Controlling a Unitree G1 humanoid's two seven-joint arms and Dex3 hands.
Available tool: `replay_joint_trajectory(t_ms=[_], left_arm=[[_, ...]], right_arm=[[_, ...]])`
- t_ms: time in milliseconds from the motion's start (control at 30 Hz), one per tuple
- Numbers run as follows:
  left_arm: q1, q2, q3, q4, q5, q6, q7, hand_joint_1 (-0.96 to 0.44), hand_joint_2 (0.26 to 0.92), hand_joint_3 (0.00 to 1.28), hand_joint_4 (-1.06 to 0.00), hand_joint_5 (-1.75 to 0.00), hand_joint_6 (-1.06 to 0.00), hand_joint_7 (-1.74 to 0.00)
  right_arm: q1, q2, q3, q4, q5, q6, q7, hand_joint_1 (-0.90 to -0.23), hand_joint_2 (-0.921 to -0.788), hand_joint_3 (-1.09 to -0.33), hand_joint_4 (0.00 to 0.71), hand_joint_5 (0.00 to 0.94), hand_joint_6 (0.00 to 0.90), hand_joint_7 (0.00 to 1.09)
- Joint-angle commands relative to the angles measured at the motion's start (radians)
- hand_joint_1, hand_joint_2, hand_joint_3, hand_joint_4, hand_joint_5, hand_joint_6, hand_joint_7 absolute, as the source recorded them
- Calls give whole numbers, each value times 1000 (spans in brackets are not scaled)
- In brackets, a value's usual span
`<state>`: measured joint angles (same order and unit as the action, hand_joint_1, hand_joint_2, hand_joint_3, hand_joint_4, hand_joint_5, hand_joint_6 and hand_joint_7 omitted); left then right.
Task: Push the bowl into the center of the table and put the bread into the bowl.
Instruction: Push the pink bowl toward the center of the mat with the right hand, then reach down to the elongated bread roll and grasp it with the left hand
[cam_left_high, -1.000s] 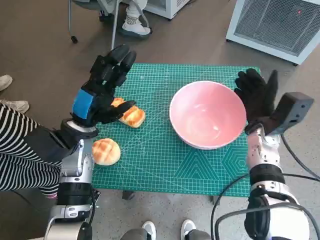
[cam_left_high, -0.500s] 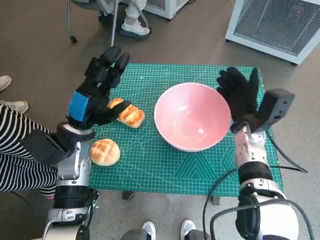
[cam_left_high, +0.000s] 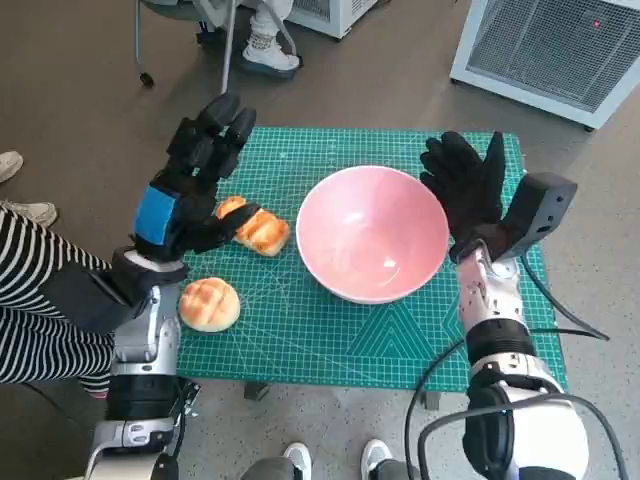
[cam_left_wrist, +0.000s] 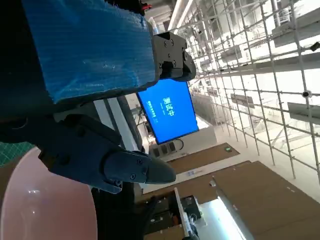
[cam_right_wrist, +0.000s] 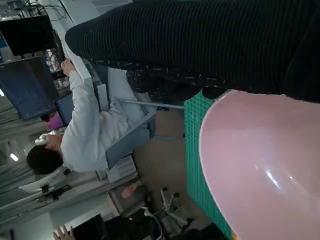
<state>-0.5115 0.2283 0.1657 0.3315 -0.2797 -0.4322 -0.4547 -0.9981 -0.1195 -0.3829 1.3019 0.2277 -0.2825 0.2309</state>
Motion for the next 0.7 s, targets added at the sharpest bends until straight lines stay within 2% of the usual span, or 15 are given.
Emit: replay_joint_trajectory(t_ms=[33,200,333,533,700], left_arm=[[12,0,1,-2,8,-12,6,-539,921,176,-209,-2,-105,-364],[5,-3,-1,8,12,-18,9,-540,921,177,-209,-2,-109,-356],[-5,-9,-5,14,14,-20,12,-539,921,179,-209,-2,-112,-349],[-26,-23,-15,20,9,-13,13,-539,921,181,-210,-2,-117,-342],[-49,-31,-25,33,9,-19,6,-544,921,182,-210,-2,-117,-339]], right_arm=[[9,-26,18,-5,-28,-37,1,-697,-921,-816,75,6,106,241],[7,-45,36,-36,-45,-108,25,-687,-921,-818,83,8,114,246],[11,-54,45,-71,-43,-174,57,-669,-921,-826,98,14,121,253],[37,-55,58,-163,-20,-286,157,-681,-921,-799,124,21,130,270],[84,-43,77,-288,7,-366,252,-692,-921,-774,129,18,123,284]])
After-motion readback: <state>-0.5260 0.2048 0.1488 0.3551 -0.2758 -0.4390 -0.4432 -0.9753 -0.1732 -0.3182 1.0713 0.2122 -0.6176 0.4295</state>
